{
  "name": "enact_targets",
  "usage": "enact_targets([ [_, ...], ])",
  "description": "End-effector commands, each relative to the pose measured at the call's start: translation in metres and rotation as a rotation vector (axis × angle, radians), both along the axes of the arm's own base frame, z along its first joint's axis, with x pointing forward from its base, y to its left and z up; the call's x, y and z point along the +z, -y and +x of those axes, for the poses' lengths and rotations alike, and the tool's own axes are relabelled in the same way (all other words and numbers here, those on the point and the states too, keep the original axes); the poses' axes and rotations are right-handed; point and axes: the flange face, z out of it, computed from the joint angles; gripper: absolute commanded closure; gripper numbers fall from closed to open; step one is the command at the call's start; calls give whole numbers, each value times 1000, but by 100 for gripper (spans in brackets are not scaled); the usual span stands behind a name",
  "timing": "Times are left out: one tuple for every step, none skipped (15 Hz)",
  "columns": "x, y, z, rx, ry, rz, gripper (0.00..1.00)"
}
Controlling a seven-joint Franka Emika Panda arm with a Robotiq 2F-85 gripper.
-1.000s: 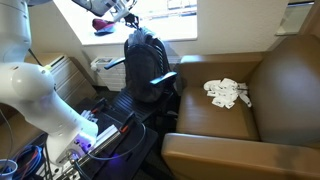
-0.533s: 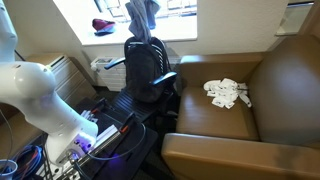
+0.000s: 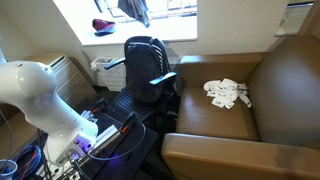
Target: Remove the grey cloth from the backrest of the chair and put it on the brown sofa
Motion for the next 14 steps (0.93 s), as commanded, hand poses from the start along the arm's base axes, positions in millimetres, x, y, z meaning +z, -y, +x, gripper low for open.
enact_targets([
  [-6, 66, 30, -174, 99, 0, 98],
  [-3, 97, 25, -237, 104, 15, 98],
  [-3, 120, 24, -298, 113, 25, 98],
  [-3, 148, 20, -362, 121, 31, 98],
  [-5, 178, 16, -427, 134, 33, 98],
  [-6, 208, 12, -488, 151, 33, 98],
  [-11, 235, 4, -550, 163, 24, 98],
  [-16, 262, -3, -615, 173, 15, 98],
  [-27, 289, -12, -684, 163, -2, 98],
  [-40, 313, -22, -751, 127, -4, 98],
  [-25, 287, 4, -675, 147, 10, 90],
  [-33, 307, -4, -721, 129, 6, 90],
  [-40, 318, -9, -743, 119, 5, 90],
  [-43, 322, -12, -752, 115, 6, 98],
])
